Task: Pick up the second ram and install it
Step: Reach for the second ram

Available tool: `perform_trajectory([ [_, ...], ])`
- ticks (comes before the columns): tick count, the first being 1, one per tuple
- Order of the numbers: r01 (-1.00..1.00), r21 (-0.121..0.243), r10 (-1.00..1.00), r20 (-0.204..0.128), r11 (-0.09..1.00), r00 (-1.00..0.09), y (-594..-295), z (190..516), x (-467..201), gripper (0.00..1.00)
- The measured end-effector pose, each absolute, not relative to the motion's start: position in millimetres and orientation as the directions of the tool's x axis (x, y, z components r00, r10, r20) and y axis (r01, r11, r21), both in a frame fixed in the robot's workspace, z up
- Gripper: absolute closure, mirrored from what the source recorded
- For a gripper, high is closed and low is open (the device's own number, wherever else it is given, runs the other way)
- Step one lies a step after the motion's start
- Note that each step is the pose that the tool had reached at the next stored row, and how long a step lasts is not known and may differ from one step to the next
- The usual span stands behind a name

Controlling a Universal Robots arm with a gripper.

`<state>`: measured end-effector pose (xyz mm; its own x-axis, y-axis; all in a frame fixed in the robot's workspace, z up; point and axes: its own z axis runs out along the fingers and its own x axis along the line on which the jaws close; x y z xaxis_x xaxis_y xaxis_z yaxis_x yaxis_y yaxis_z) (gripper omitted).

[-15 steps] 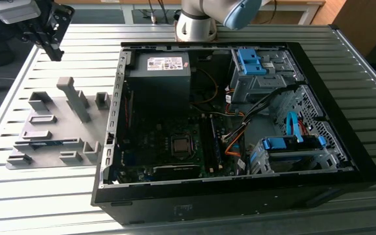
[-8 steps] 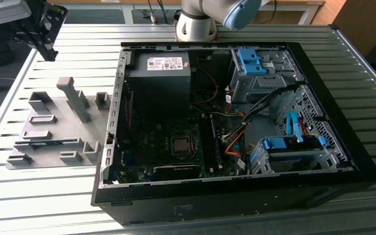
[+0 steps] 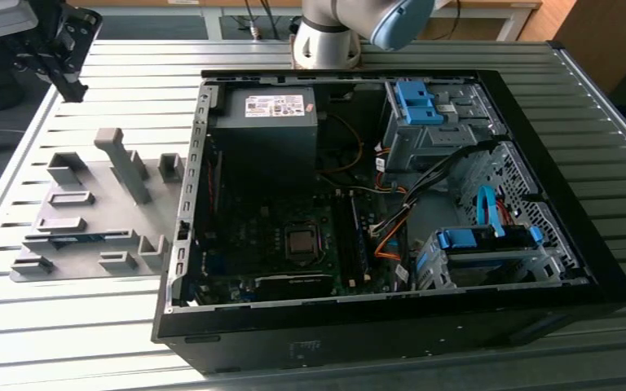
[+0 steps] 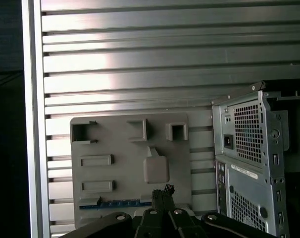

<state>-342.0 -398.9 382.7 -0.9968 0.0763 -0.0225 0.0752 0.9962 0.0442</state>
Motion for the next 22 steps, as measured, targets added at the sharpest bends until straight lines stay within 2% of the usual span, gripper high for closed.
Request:
perform_trajectory([
  [12, 0.075, 0.044, 0.076, -0.022, 0.996, -0.997, -400, 382, -365, 0.89],
  [22, 0.075, 0.044, 0.076, -0.023, 0.996, -0.997, -425, 379, -383, 0.89],
])
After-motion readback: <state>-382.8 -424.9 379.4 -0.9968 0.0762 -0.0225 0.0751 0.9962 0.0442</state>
